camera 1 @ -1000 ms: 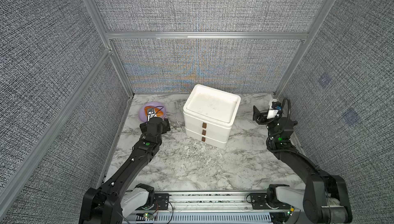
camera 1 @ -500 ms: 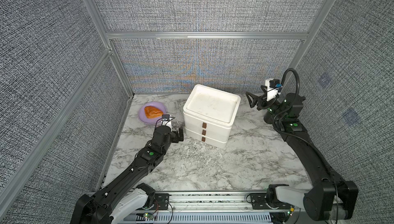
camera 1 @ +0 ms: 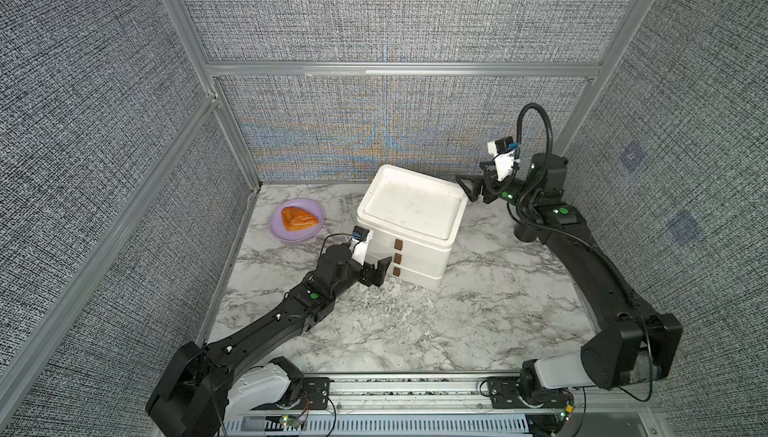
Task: Take the microphone out of the drawer
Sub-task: Open the drawer in the storage box.
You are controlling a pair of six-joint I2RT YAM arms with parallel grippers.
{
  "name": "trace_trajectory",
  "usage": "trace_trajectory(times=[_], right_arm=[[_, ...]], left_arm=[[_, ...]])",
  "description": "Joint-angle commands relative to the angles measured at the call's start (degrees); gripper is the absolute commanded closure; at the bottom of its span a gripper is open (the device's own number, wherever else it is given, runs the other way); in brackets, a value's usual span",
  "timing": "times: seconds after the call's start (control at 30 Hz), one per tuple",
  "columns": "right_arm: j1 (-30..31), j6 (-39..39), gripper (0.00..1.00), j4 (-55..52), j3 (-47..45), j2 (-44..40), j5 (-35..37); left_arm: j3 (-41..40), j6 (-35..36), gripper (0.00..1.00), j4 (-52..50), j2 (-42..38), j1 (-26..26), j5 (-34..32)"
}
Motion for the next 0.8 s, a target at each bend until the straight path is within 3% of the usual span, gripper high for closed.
trace_trajectory(times=[0.0,0.4,0.77], right_arm=[[1.43,-3.35,0.03,-7.03,3.14,2.00,4.52],[2.87,-4.21,0.05,-10.77,6.29,8.30,6.69],[3.27,-5.73,0.05,-11.74,4.33,9.47,7.92]], left_arm=[[0.89,1.69,0.06,4.93,1.77,-1.00,0.91],[2.84,2.25,0.22,13.14,8.48,-8.35,-11.10],[5.47,2.50,0.52,16.52,13.79,-9.91,-16.46]])
